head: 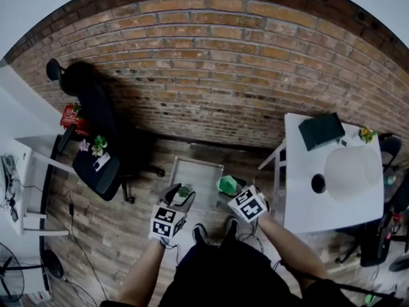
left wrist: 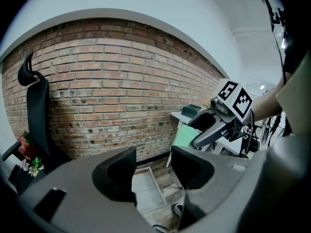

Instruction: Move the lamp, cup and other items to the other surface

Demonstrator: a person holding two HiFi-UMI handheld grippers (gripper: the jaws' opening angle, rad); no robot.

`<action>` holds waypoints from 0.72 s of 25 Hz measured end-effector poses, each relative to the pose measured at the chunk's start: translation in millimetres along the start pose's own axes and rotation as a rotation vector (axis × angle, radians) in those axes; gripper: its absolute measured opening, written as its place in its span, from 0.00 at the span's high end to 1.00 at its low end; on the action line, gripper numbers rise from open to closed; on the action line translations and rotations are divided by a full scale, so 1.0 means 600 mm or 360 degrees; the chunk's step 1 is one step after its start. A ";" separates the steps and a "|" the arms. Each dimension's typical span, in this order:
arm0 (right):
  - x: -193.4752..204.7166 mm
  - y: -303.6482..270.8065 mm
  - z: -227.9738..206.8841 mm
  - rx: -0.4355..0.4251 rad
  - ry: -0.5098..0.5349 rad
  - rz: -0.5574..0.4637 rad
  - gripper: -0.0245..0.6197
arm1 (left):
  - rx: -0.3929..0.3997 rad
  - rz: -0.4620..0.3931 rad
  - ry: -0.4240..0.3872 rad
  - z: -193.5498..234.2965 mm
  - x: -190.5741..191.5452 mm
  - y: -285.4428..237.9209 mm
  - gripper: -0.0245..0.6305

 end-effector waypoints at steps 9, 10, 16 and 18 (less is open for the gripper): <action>0.010 0.055 -0.008 0.0261 -0.0235 -0.0106 0.49 | 0.0262 -0.0033 -0.0086 0.015 0.004 -0.012 0.63; 0.013 0.064 -0.011 0.0295 -0.0265 -0.0117 0.49 | 0.0287 -0.0042 -0.0099 0.015 0.005 -0.015 0.63; 0.044 0.119 -0.029 0.0481 -0.0414 -0.0168 0.49 | 0.0432 -0.0073 -0.0153 0.007 0.010 -0.041 0.63; 0.056 0.142 -0.036 0.0541 -0.0448 -0.0191 0.49 | 0.0475 -0.0078 -0.0171 0.000 0.010 -0.051 0.63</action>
Point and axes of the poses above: the fingertips, and each gripper's own axes: y backward along the fingers, z to its left, x out of its underside, the point moved 6 cm from there along y, backward along the fingers, and after that the axes turned 13 degrees about -y, right-handed, at the moved point
